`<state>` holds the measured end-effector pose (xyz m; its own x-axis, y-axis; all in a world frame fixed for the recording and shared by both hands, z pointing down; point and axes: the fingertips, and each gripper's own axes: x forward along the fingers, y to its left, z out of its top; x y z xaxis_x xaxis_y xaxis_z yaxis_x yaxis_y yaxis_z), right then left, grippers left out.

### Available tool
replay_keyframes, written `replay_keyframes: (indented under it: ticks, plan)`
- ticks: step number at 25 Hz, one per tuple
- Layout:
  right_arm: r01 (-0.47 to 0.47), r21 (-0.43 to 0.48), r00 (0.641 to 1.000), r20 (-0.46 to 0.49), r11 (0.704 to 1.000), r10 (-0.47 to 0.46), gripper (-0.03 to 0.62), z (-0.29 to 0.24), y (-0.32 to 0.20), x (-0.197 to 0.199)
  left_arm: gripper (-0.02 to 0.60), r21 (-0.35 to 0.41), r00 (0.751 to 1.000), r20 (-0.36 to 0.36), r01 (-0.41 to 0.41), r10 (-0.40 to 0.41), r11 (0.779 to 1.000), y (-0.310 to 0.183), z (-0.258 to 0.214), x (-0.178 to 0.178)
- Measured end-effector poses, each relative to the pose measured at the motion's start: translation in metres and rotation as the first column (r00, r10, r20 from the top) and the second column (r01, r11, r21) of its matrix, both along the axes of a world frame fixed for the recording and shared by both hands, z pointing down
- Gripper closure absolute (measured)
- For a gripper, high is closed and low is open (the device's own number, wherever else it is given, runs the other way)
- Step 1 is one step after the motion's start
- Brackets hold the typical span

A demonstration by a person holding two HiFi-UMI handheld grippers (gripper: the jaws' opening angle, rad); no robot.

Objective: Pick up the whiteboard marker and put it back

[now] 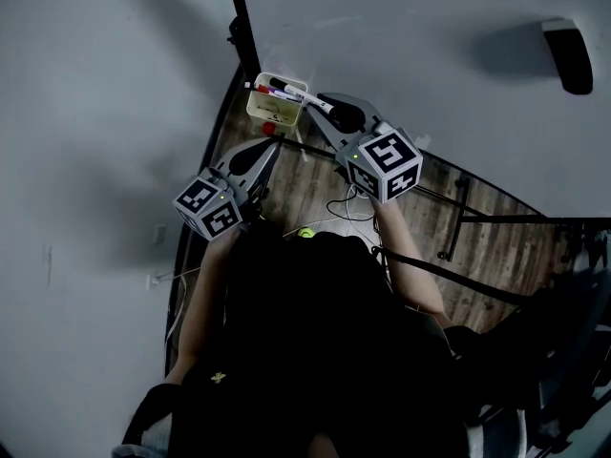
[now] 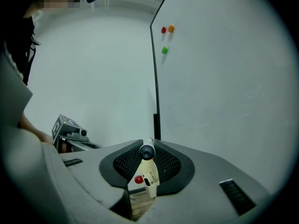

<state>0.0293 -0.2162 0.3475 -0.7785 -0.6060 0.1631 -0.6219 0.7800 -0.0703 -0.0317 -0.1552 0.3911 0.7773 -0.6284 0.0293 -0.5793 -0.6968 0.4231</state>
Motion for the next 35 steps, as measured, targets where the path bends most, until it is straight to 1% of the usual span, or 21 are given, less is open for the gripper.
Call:
replay_keyframes:
  ticks: [2,6,18,28,35]
  plan:
    - [0.002,0.005,1.0,-0.001,1.0,-0.002,0.525,-0.002,0.002,-0.001,0.568,0.012,1.0,-0.001,-0.006,0.006,1.0,0.002,-0.003,0.001]
    - [0.01,0.015,1.0,0.002,1.0,-0.01,0.525,-0.006,0.005,-0.004,0.568,-0.003,0.999,-0.028,-0.015,0.015,1.0,0.003,-0.005,0.002]
    - [-0.001,0.021,1.0,0.003,1.0,0.001,0.525,-0.008,0.012,-0.001,0.569,-0.019,0.998,-0.045,-0.032,0.031,0.999,0.012,0.0,0.005]
    - [0.019,0.028,1.0,-0.021,0.999,-0.018,0.525,-0.007,0.01,-0.012,0.569,-0.033,0.998,-0.061,-0.019,0.016,0.999,0.017,0.004,-0.006]
    - [0.041,0.012,0.999,-0.036,0.999,-0.041,0.525,-0.002,0.01,-0.024,0.569,-0.052,0.998,-0.066,0.002,-0.006,0.999,0.021,0.006,-0.019]
